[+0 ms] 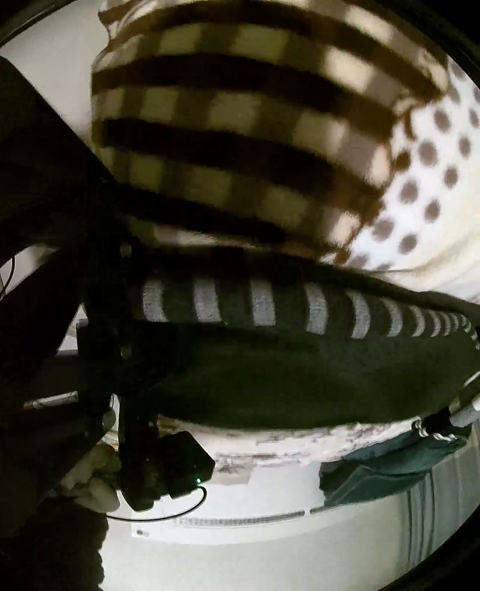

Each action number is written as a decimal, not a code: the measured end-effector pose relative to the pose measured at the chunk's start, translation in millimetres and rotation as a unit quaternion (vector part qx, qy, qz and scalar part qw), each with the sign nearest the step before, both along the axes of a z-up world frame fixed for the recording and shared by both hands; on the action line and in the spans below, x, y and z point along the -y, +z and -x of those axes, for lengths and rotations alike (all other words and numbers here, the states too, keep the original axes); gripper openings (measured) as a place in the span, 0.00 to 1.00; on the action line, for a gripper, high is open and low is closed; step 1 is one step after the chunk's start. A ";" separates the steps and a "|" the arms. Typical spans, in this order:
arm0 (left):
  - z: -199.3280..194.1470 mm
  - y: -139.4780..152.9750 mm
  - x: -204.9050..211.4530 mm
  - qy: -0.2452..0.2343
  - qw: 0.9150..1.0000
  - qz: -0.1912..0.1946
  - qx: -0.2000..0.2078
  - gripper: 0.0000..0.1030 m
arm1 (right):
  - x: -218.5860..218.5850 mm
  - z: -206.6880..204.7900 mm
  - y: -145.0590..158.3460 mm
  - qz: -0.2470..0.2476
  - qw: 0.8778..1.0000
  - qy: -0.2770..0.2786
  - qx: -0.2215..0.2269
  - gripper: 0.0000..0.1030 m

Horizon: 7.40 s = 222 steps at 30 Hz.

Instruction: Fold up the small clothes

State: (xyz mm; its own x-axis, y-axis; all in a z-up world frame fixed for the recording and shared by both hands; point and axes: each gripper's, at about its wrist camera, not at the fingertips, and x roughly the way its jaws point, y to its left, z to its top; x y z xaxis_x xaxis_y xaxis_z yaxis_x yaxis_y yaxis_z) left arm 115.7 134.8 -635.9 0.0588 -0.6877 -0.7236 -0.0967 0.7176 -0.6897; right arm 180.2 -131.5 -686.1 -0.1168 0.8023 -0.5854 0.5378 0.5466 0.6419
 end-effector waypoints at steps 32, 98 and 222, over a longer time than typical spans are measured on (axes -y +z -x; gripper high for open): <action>-305.2 138.9 46.5 0.062 0.977 0.022 0.205 0.08 | 55.5 -317.2 211.9 0.079 0.962 -0.086 0.247 0.13; -339.3 58.0 -17.0 0.123 0.990 0.015 0.069 0.23 | 37.7 -245.0 74.9 0.035 0.989 -0.113 0.090 0.17; -283.0 2.7 -18.4 0.090 0.991 0.032 0.093 0.65 | 24.7 -294.9 -16.0 -0.108 0.987 0.029 0.117 0.49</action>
State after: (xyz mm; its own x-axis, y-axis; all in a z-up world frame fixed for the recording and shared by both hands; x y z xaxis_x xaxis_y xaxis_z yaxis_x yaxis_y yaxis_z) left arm 398.7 153.2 -633.3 0.3120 -0.6981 -0.6444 -0.0863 0.6546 -0.7510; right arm 475.1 -156.2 -702.1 -0.0487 0.9076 -0.4170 0.3334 0.4083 0.8498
